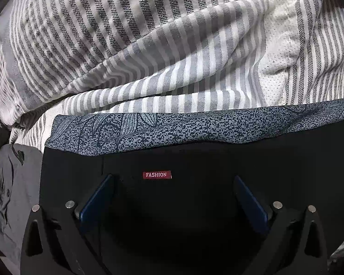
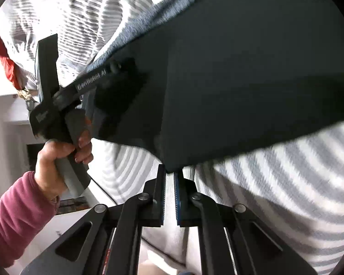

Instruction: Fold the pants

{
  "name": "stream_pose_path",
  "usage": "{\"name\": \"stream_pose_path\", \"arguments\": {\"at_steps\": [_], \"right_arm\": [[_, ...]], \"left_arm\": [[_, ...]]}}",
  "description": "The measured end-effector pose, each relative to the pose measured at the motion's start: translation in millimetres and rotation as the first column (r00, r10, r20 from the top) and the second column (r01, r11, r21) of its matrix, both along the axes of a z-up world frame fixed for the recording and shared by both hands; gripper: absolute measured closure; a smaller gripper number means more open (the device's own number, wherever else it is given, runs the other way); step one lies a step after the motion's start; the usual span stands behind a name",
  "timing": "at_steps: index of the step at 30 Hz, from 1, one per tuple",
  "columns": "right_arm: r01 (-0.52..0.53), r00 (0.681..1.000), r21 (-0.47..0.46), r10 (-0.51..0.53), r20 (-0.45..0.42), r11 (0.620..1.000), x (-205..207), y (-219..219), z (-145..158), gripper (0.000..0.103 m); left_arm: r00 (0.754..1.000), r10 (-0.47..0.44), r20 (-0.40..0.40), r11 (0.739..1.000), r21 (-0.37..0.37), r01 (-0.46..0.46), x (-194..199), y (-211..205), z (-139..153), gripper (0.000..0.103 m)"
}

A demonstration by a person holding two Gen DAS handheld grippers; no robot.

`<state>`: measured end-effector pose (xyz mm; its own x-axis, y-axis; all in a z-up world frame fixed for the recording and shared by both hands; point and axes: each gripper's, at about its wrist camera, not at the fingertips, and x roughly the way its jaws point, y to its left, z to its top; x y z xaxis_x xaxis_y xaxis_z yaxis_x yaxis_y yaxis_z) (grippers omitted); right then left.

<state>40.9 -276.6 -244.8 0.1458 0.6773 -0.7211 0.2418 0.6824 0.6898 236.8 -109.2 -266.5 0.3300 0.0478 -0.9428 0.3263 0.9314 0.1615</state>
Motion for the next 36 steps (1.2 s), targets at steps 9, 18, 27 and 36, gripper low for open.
{"name": "stream_pose_path", "arguments": {"at_steps": [9, 18, 27, 36], "right_arm": [[0.019, 0.999, -0.027, -0.018, 0.028, 0.999, -47.6, -52.8, 46.1, 0.074], [0.139, 0.99, -0.036, -0.138, 0.028, 0.99, -76.3, -99.3, 58.4, 0.071], [0.197, 0.98, -0.045, -0.196, 0.032, 0.979, -92.6, -119.3, 75.0, 0.059], [0.288, 0.957, -0.111, -0.289, 0.009, 0.951, -108.7, -166.7, 83.8, 0.037]], "left_arm": [[1.0, -0.002, 0.01, 0.996, -0.092, 0.002, -0.5, -52.4, 46.6, 0.0], [0.99, 0.141, 0.002, 0.988, 0.068, -0.141, 41.0, -64.6, 2.7, 0.0], [0.977, 0.214, 0.018, 0.975, 0.056, -0.214, 22.7, -45.1, 53.6, 0.0], [0.996, -0.027, -0.082, 0.998, -0.065, 0.021, -79.8, -146.0, 79.8, 0.0]]}}
